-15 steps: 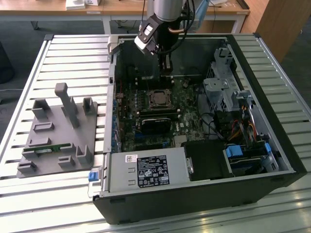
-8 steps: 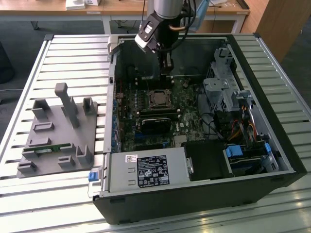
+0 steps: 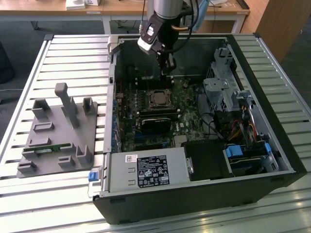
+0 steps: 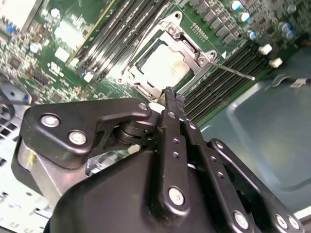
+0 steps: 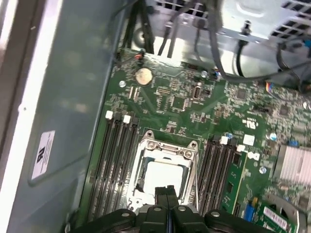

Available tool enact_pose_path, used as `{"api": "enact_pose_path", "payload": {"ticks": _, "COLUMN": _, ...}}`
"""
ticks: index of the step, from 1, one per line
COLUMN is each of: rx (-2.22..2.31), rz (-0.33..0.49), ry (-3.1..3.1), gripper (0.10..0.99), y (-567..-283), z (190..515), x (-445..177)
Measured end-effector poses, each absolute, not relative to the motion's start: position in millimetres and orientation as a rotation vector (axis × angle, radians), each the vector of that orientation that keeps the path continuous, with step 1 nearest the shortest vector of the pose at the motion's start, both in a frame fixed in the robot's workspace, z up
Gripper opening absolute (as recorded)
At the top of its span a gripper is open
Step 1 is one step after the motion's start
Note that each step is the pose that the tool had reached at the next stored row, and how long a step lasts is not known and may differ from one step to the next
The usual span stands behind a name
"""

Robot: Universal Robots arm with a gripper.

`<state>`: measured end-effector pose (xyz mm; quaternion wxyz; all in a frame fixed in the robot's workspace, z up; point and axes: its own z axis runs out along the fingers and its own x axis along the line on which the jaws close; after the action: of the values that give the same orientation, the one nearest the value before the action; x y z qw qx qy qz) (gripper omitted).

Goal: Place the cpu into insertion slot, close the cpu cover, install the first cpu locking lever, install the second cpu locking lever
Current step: 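Install the first cpu locking lever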

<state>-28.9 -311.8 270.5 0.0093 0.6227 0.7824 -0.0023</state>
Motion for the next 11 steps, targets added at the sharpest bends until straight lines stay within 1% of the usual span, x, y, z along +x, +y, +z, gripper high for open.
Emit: {"api": "enact_pose_path", "payload": {"ticks": 11, "rx": 1.702, "rz": -0.004, "ry": 2.618, "gripper": 0.106, "y": -311.8, "z": 270.1, "x": -28.9}}
